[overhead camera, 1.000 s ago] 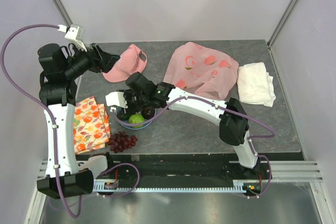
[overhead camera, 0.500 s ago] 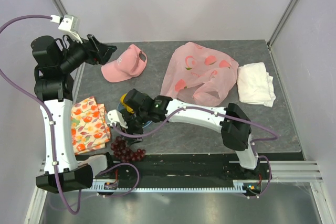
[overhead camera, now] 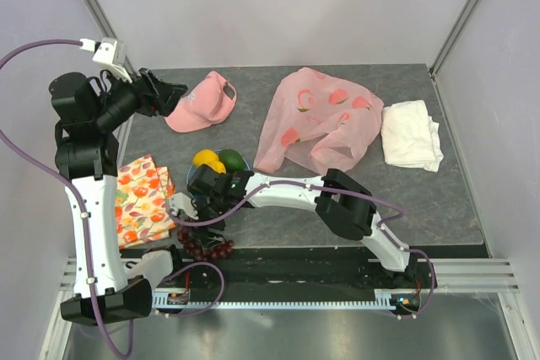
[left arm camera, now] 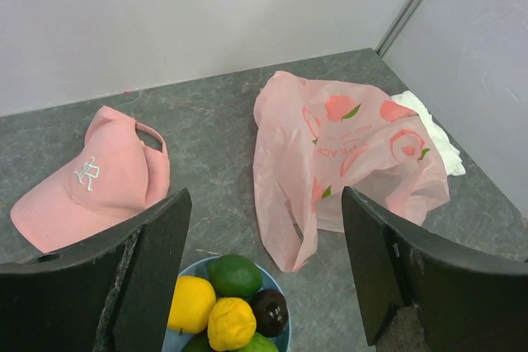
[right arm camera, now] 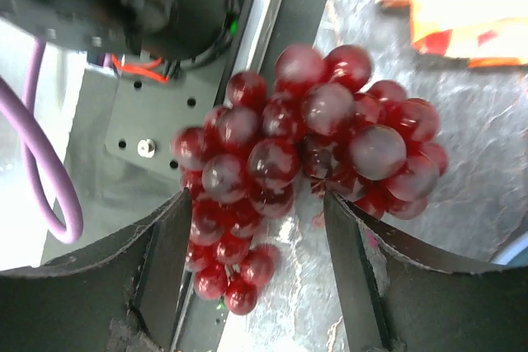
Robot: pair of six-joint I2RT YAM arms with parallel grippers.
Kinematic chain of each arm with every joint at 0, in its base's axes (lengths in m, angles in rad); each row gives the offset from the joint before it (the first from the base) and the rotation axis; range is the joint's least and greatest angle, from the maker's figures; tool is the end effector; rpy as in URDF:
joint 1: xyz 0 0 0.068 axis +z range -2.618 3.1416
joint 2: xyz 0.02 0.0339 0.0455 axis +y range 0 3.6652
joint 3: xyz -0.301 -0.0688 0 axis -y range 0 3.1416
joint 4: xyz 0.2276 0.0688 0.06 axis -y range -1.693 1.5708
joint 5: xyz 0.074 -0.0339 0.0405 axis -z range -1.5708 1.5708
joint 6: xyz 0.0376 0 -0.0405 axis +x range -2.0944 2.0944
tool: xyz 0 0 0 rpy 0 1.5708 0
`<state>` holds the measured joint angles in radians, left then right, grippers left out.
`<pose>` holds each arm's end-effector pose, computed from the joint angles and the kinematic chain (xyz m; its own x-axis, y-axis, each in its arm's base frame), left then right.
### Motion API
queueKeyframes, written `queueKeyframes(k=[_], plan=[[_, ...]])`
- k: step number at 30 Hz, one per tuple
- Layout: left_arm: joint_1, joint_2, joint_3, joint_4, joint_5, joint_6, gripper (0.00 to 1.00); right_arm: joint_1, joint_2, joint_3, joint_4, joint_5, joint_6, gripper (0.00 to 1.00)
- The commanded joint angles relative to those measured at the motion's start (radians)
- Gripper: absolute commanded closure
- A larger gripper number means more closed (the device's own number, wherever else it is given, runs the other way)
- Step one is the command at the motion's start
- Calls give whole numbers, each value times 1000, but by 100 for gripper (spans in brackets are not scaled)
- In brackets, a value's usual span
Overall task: Take the fake fruits out of the plastic bag
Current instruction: Pick up the fake fruit from the center of the board.
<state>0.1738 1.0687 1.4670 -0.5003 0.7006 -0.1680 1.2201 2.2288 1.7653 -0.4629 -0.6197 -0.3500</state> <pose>0.1656 0.0045 0.5105 -0.1824 -0.1618 -0.9698 0.4757 0.8487 -0.2311 0.1503 0.4746 0.2199 0.0452 -0.6888 -0.7235 -0.9249 -0.3025 0.2302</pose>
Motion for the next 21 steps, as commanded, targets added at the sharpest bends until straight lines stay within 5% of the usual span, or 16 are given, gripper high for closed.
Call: queueKeyframes(k=[1, 6, 9, 13, 14, 21], plan=[[13, -29, -22, 5, 16, -44, 19, 12, 29, 82, 64, -6, 54, 27], [20, -39, -27, 6, 23, -47, 19, 36, 57, 91, 66, 78, 94, 31], [20, -39, -33, 9, 28, -54, 19, 39, 66, 88, 73, 124, 117, 46], [20, -33, -25, 17, 31, -61, 20, 38, 69, 105, 61, 120, 114, 89], [20, -30, -19, 17, 33, -61, 20, 36, 60, 114, 58, 115, 103, 93], [20, 2, 62, 23, 25, -57, 20, 15, -127, 184, -45, -41, 31, 100]])
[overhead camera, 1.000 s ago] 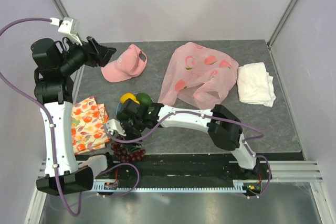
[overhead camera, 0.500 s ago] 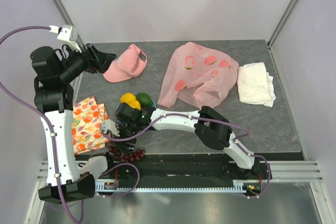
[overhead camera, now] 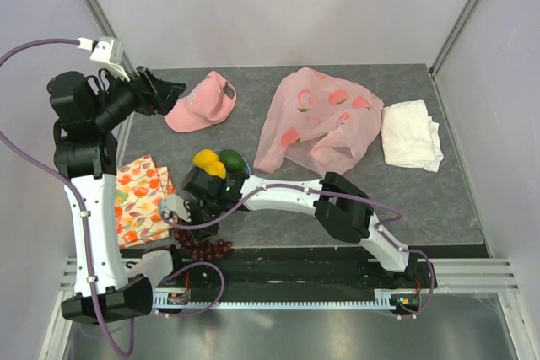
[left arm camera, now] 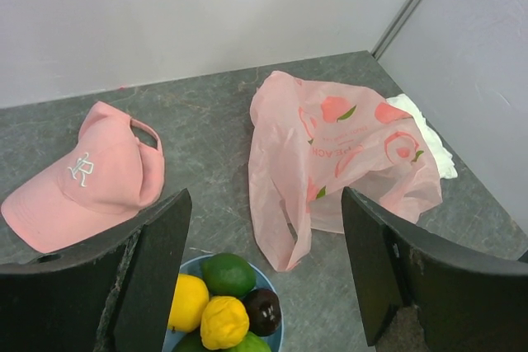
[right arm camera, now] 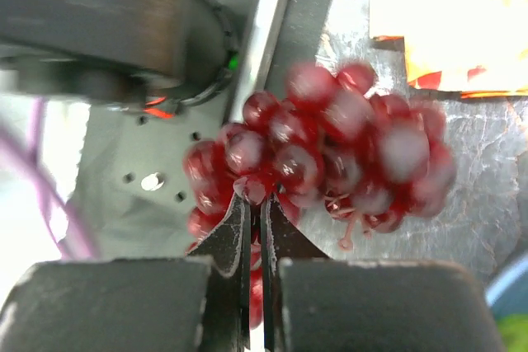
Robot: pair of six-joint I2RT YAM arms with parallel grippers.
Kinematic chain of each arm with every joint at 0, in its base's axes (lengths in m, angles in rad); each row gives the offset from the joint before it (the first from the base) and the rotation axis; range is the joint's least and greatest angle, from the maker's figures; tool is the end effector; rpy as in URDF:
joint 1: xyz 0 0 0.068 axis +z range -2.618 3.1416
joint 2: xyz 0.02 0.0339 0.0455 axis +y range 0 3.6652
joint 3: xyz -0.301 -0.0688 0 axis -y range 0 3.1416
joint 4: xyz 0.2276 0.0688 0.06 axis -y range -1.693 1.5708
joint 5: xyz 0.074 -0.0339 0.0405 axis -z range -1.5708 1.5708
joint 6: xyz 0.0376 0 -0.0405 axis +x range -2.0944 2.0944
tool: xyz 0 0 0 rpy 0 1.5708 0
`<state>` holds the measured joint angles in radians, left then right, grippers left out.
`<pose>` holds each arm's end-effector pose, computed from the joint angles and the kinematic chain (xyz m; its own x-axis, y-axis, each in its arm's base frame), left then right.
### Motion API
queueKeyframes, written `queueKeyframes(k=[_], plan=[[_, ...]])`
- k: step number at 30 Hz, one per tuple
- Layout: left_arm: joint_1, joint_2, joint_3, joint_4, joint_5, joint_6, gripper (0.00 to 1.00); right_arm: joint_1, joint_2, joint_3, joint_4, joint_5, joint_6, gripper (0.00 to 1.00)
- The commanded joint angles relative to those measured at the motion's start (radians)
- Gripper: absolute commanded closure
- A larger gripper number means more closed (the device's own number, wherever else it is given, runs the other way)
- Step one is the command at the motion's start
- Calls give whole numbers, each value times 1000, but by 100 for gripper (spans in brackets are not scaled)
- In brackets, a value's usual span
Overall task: Take the fake fruits out of the plastic bag
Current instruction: Pick up the fake fruit from the center of the board, then place the fake fruit in the bin.
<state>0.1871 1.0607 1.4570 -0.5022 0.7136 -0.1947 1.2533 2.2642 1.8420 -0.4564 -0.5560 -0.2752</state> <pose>0.1634 0.0059 0.5086 -0.1984 -0.1864 -0.9622 0.4694 0.8438 -0.2603 0.1410 0.4928 0.2249 0.0166 -0.6889 -0.7246 -0.9431 -0.2515 0.2176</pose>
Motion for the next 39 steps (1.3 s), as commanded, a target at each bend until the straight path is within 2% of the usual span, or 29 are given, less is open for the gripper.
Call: queueKeyframes(k=[1, 9, 14, 22, 39], plan=[[6, 13, 80, 28, 9, -31, 20, -23, -178, 123, -85, -108, -42, 100], [6, 48, 187, 40, -34, -11, 20, -67, -336, 149, -175, 14, -146, 100], [6, 50, 197, 40, -48, 6, 20, -143, -353, 183, -189, 70, -159, 100], [9, 21, 140, 42, -52, 12, 20, -255, -236, 273, -110, 168, -68, 99], [94, 27, 78, 82, 3, -75, 20, -285, -37, 312, -51, 200, -22, 100]])
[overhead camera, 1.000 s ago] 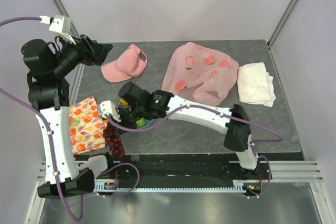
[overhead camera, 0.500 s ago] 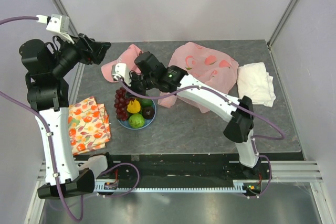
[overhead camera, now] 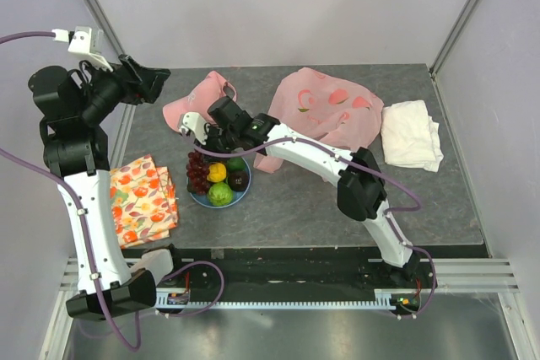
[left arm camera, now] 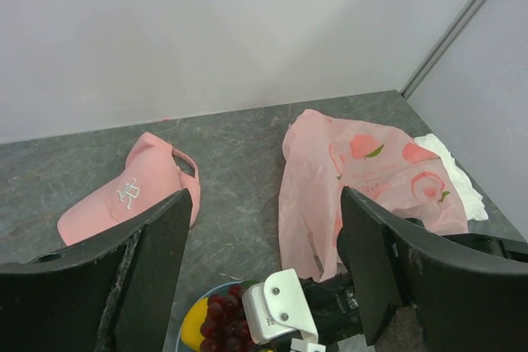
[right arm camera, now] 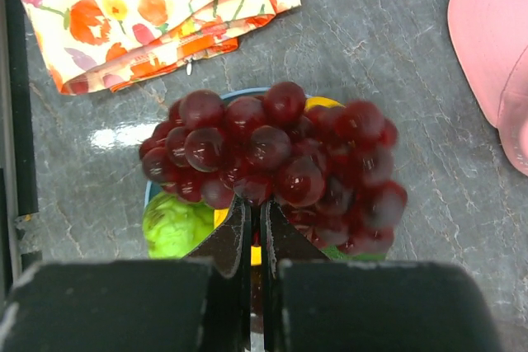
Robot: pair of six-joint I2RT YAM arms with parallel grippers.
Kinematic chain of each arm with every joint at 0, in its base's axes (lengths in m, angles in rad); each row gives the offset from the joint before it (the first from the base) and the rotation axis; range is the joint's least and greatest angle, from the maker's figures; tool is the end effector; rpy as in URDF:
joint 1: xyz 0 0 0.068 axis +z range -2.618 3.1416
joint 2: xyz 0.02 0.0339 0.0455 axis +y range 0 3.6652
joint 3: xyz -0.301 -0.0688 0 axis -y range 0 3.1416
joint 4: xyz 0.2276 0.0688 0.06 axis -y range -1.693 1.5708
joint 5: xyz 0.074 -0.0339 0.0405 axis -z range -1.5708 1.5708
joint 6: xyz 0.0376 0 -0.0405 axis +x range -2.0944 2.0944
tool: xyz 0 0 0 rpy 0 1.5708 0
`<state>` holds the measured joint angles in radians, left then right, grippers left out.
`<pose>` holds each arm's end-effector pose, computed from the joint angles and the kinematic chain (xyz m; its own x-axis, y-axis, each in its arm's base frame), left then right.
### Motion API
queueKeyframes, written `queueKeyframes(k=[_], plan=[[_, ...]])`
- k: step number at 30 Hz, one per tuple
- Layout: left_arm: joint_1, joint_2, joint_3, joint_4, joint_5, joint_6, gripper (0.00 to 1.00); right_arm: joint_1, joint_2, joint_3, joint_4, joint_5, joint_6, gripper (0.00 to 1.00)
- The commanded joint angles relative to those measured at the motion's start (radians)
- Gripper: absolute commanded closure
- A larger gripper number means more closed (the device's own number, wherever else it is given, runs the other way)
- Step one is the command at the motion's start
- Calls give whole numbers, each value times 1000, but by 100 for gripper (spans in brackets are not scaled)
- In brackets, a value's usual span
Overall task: Take the fake fruits out of the plastic bag
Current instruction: Place the fake fruit in the bin.
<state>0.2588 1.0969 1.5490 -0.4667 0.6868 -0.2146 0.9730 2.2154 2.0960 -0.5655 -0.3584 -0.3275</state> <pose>0.1649 0.0190 0.5332 -0.1022 -0.1974 -0.9750 0.4025 0.8881 -0.2220 0.2810 0.4361 0.3175 -0.0389 -0.5924 -0.8047 -0.9922 0.1182 -0.0390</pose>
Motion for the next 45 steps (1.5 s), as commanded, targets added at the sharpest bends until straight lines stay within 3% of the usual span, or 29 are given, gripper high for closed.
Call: queueKeyframes(k=[1, 24, 45], plan=[[25, -8, -18, 46, 33, -57, 20, -7, 20, 58, 58, 4, 30, 100], [36, 9, -38, 56, 49, -74, 20, -11, 101, 65, 92, 144, 42, 99], [36, 23, -50, 83, 63, -89, 21, -13, -79, -71, 84, 157, 74, 100]])
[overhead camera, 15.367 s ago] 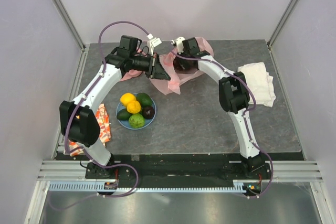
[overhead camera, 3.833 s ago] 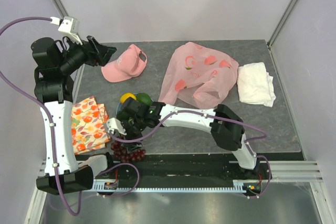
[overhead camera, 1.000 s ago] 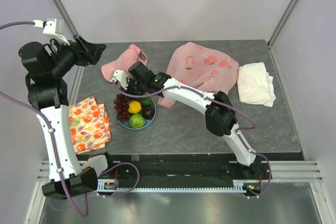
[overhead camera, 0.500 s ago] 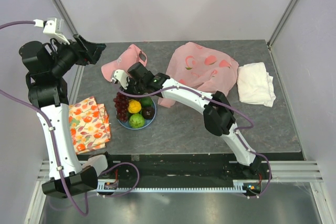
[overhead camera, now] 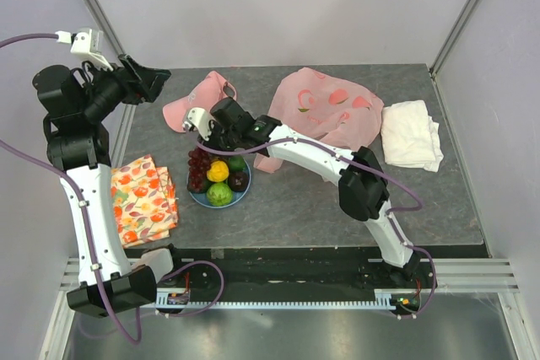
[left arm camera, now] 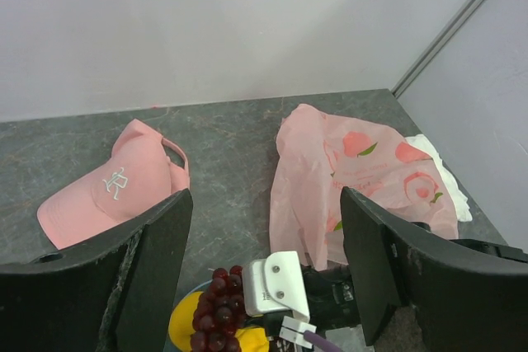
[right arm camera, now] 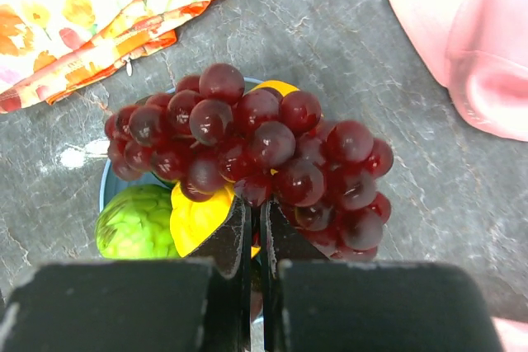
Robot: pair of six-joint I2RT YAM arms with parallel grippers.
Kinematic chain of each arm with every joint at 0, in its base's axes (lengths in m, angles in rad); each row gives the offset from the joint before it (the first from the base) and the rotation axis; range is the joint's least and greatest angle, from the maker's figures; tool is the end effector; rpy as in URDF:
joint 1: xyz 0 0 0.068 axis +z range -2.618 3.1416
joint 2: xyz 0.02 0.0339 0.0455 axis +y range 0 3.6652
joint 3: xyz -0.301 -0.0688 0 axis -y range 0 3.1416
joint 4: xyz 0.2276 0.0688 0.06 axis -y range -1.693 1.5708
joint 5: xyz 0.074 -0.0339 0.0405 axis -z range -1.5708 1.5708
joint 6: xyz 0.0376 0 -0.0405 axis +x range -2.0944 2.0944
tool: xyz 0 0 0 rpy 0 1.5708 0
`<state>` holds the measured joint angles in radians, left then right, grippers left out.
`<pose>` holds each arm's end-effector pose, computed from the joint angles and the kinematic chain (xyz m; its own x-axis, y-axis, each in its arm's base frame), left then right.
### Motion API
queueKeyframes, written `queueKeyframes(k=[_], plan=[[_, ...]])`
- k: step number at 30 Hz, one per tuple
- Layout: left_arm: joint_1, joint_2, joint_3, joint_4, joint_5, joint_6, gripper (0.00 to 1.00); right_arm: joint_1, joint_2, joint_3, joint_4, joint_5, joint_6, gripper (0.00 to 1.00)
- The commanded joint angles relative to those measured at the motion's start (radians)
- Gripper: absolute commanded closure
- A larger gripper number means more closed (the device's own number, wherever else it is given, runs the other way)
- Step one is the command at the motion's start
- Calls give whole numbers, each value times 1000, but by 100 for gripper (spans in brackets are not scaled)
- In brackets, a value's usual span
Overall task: Take the fake fruits out of the plastic bag
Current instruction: Place the fake fruit in the bin, then reset both arms
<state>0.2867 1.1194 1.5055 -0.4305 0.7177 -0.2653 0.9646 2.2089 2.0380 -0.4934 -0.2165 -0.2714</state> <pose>0.1789 0.0269 0.5211 -0.1505 -0.2503 -0.9564 0.3914 0.8733 -0.2901 0.2902 0.4327 0.3074 -0.0974 -0.6000 -0.7940 -0.9603 0.2663 -0.0835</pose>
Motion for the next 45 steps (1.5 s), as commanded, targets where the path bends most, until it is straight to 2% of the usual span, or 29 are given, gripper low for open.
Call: queueKeyframes(k=[1, 12, 13, 14, 16, 17, 20, 27, 30, 32, 33, 36, 38, 39, 42, 45], plan=[[8, 3, -8, 49, 32, -40, 21, -4, -71, -18, 9, 14, 17, 99], [9, 20, -11, 55, 34, -41, 21, -1, -34, -41, -11, 16, 24, 77], [9, 19, -13, 55, 34, -41, 21, -1, -35, -41, -11, 16, 27, 72], [8, 20, -14, 55, 34, -41, 21, -1, -37, -39, -11, 19, 29, 60], [8, 20, -16, 55, 34, -41, 21, -1, -38, -36, -10, 31, 37, 52], [9, 22, -18, 56, 35, -43, 21, -1, -41, -36, -10, 34, 38, 44], [8, 22, -18, 56, 37, -45, 21, 0, -48, -38, -7, 49, 41, 33], [11, 19, -16, 61, 40, -48, 21, 2, -69, -33, -13, 58, 49, 27], [9, 16, -11, 56, 35, -46, 21, 0, -126, -30, -60, 74, 25, 24], [9, 17, -13, 52, 31, -46, 20, -4, -210, -87, -73, 97, 9, 12], [9, 19, -16, 44, 25, -43, 18, -7, -239, -131, -74, 162, 5, 2], [9, 22, -30, 33, 15, -29, 16, -44, -343, -218, -65, 313, 35, 2], [9, 23, -50, 24, -1, -9, 14, -85, -396, -248, -62, 330, 50, 2], [9, 26, -56, 22, -1, 1, 3, -128, -409, -271, -62, 339, 58, 2], [8, 29, -97, 6, -23, 46, 1, -217, -460, -335, -48, 361, 103, 2], [6, 22, -157, 2, -55, 81, 1, -265, -509, -410, -28, 454, 178, 2]])
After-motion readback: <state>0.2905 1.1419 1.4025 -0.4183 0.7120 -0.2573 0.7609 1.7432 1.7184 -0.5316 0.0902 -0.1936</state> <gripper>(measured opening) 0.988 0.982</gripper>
